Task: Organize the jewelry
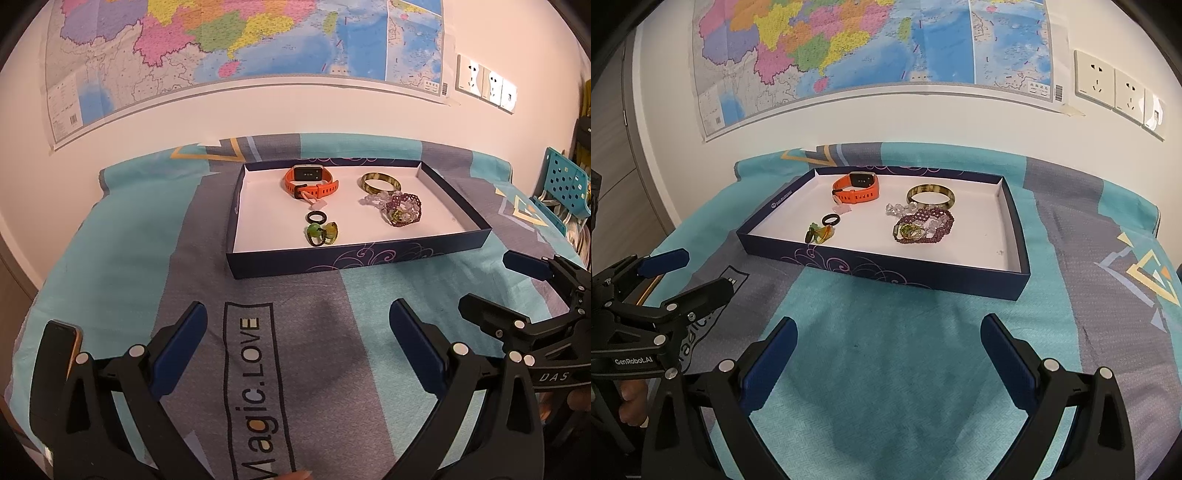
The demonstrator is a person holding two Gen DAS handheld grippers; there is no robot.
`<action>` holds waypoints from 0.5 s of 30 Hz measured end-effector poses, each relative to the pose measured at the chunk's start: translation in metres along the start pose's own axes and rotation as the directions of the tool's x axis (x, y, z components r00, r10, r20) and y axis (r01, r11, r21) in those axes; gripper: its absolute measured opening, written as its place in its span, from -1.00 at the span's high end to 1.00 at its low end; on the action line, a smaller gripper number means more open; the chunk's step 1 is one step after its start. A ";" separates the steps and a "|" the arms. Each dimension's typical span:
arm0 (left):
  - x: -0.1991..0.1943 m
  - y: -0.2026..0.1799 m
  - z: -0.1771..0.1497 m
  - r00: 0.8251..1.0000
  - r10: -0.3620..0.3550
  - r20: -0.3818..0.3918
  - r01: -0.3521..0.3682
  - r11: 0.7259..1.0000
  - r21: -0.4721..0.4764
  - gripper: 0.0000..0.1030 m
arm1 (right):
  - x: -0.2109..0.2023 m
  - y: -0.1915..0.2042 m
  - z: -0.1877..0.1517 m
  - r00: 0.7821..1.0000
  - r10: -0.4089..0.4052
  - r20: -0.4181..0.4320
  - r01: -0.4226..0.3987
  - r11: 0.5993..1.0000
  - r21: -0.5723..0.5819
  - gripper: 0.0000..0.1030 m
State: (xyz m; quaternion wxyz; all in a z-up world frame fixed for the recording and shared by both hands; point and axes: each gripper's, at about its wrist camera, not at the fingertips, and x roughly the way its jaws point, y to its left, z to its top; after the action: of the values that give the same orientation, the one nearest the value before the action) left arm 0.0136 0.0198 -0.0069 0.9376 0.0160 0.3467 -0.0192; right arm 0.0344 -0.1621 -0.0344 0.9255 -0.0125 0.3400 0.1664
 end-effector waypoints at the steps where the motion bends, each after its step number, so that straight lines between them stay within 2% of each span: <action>1: 0.000 0.000 0.000 1.000 -0.001 0.000 0.001 1.000 0.000 -0.89 | 0.000 0.000 0.000 1.000 0.001 0.001 -0.001 1.000 0.000 -0.87; 15: 0.002 -0.002 -0.001 1.000 -0.003 -0.008 0.003 1.000 0.001 -0.89 | -0.001 0.000 -0.001 1.000 -0.002 -0.003 0.002 1.000 0.000 -0.86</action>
State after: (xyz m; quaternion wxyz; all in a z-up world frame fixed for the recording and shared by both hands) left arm 0.0146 0.0178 -0.0091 0.9362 0.0163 0.3504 -0.0206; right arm 0.0331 -0.1621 -0.0348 0.9251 -0.0131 0.3414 0.1656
